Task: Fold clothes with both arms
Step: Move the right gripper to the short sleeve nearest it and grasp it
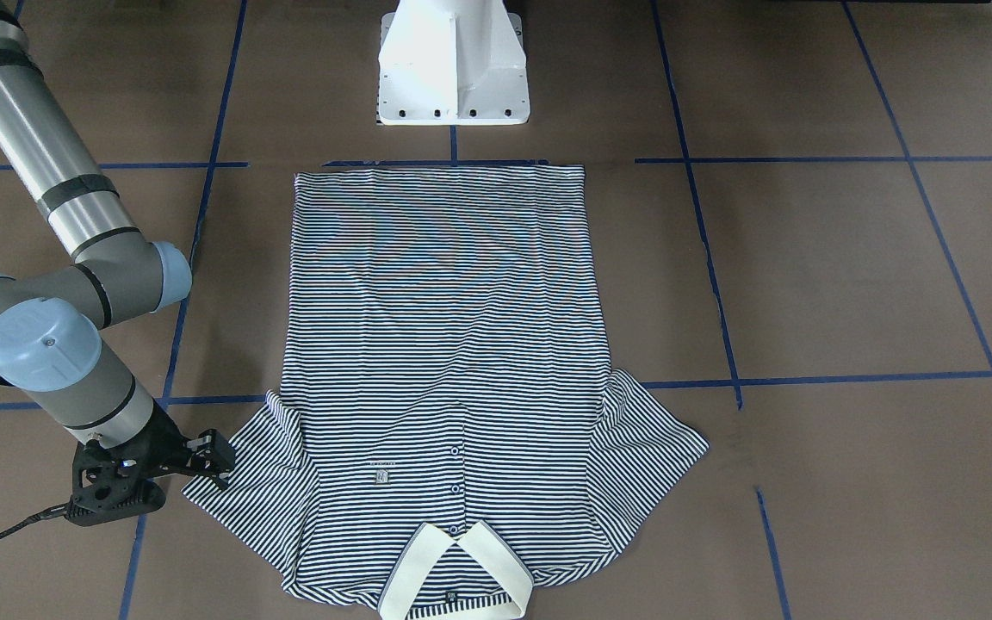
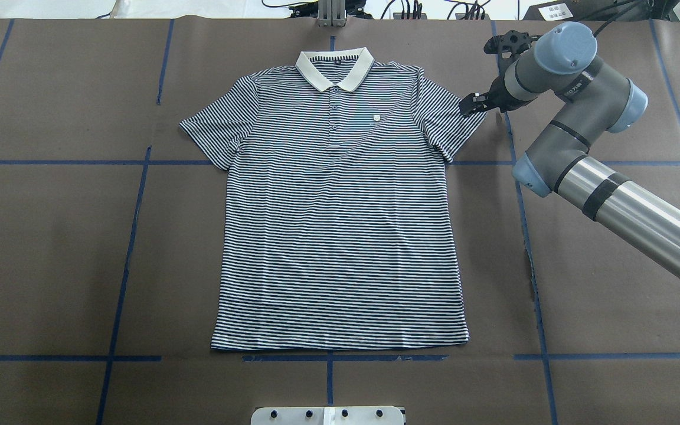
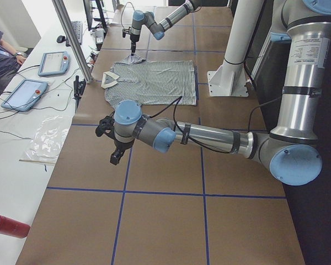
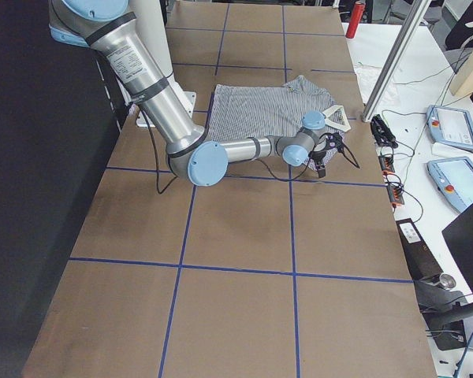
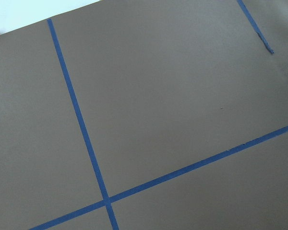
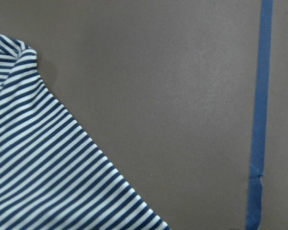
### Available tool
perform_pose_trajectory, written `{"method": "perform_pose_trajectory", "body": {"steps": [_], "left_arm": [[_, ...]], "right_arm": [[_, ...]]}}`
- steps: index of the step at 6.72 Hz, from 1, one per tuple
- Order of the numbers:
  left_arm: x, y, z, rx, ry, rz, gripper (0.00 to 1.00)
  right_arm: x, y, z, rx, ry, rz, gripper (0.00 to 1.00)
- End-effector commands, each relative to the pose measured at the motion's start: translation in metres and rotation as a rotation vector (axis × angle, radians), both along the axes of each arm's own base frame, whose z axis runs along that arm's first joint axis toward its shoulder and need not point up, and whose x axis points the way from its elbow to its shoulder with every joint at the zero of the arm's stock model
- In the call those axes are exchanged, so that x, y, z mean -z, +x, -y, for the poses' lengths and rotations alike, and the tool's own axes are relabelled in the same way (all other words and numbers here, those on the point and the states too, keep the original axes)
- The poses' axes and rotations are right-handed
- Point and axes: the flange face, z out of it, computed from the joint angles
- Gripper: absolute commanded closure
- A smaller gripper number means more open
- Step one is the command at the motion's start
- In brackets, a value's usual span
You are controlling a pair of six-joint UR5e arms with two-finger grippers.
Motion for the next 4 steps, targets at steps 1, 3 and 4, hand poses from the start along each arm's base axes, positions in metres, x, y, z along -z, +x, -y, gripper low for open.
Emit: {"method": "perform_pose_trajectory", "body": {"steps": [1,3,4], "left_arm": [[0.0010,0.0001,0.0005,0.000,0.001,0.000,0.00],[0.0010,0.0001,0.0005,0.000,0.001,0.000,0.00],[0.0010,0.0001,0.0005,0.000,0.001,0.000,0.00]], "right_arm": [[-0.0021,-0.0008,0.0002,0.012,-0.006,-0.018,0.44],[-0.0001,-0.0014,0.0010,0.013,-0.005,-0.018,0.91],[0.0038,-0.0025,0.0024,0.015,-0.006,-0.022,1.00]]}}
